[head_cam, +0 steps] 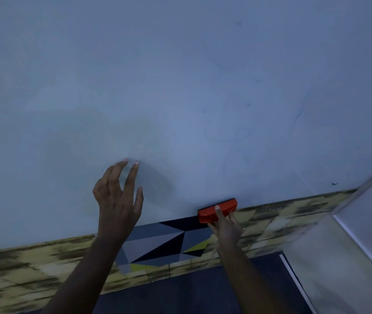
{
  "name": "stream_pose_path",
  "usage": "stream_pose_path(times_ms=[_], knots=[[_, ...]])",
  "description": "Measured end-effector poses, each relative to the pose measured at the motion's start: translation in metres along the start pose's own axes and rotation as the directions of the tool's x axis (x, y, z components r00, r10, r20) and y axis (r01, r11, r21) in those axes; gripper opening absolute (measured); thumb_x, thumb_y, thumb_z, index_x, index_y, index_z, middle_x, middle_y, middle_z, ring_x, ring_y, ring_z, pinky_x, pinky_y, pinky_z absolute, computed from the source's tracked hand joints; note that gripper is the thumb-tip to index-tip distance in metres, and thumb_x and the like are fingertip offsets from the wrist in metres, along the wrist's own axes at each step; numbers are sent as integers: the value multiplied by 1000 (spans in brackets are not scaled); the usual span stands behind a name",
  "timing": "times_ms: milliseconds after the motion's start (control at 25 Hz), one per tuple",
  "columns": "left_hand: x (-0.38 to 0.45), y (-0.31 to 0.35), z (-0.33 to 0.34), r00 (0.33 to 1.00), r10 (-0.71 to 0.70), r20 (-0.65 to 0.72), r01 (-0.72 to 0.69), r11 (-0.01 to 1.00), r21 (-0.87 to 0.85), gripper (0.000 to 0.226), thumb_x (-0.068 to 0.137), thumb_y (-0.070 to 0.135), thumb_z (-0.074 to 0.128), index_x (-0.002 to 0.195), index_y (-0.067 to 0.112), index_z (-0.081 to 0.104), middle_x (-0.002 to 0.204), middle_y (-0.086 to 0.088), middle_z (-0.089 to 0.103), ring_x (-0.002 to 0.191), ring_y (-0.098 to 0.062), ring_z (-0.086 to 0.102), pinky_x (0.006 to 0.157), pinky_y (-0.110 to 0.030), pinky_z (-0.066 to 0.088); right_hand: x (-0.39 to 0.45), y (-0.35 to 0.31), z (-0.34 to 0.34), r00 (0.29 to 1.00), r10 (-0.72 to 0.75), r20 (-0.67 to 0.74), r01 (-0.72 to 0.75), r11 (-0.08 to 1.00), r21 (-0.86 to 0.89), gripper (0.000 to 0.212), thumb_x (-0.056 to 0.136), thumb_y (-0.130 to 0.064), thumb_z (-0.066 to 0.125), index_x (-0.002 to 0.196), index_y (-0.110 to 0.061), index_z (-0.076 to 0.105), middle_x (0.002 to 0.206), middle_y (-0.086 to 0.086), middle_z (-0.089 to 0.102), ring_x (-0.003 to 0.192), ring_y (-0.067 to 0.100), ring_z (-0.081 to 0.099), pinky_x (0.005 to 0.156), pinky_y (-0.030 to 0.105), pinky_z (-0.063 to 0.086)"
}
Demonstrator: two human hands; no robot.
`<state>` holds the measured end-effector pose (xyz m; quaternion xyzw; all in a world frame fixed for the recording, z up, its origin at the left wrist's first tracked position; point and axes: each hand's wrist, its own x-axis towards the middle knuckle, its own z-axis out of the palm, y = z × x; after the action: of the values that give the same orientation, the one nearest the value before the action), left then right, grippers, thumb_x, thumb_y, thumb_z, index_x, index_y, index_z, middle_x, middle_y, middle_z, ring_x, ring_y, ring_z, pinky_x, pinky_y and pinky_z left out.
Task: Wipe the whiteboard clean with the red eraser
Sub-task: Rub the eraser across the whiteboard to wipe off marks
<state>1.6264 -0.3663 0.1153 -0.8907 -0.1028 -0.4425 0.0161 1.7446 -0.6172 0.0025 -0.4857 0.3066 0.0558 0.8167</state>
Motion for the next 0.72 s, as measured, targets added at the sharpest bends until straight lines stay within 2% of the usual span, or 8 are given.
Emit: stream_pose_path(times_ms=[120, 240, 360, 440, 560, 640, 720], knots=[[11, -13, -7, 998, 0, -67, -1, 1000, -13, 53, 104, 18, 60, 155, 9, 50, 158, -19, 42, 145, -41, 45, 108, -55, 36, -12, 18, 15, 993, 113, -43, -113, 993, -20, 54, 86, -9, 85, 133, 5, 63, 117, 24, 71, 84, 28, 69, 82, 50, 64], [15, -29, -12, 995, 48, -90, -49, 999, -11, 53, 104, 21, 61, 155, 9, 51, 157, -18, 44, 145, -39, 44, 109, -54, 35, -23, 34, 30, 988, 144, -60, -144, 990, 14, 56, 83, -11, 88, 131, 7, 63, 122, 26, 68, 91, 30, 67, 90, 50, 61], [16, -42, -11, 990, 90, -113, -91, 996, -5, 54, 103, 22, 62, 155, 10, 52, 156, -17, 45, 145, -36, 43, 107, -55, 36, -36, 33, 47, 990, 107, -96, -98, 991, 91, 57, 83, -14, 88, 132, 3, 64, 125, 23, 68, 102, 32, 68, 91, 48, 61], [19, -47, -9, 986, 95, -139, -99, 995, -25, 54, 103, 22, 62, 155, 9, 52, 156, -16, 45, 145, -35, 42, 107, -55, 37, -48, 17, 62, 992, 44, -121, -28, 990, 136, 52, 83, -14, 88, 128, -1, 67, 124, 20, 70, 105, 32, 69, 86, 45, 63], [25, -45, -2, 983, 93, -161, -106, 992, -69, 55, 104, 24, 62, 155, 9, 50, 156, -13, 42, 146, -33, 41, 108, -54, 37, -72, -11, 91, 990, -96, -104, 112, 981, 161, 45, 85, -16, 87, 124, -9, 67, 113, 12, 72, 95, 26, 71, 77, 39, 63], [29, -43, 1, 977, 80, -198, -96, 993, -75, 55, 104, 25, 62, 155, 9, 51, 156, -12, 42, 146, -31, 39, 109, -52, 35, -95, -22, 107, 978, -198, -62, 204, 971, 121, 43, 83, -21, 90, 118, -16, 66, 104, 7, 70, 92, 22, 71, 79, 37, 64], [36, -41, 2, 965, 78, -249, -101, 992, -79, 52, 103, 24, 64, 152, 10, 55, 155, -11, 42, 146, -30, 38, 111, -49, 31, -110, -27, 117, 975, -221, -12, 221, 971, 95, 39, 83, -24, 90, 111, -23, 63, 102, 6, 67, 94, 23, 70, 84, 39, 64]])
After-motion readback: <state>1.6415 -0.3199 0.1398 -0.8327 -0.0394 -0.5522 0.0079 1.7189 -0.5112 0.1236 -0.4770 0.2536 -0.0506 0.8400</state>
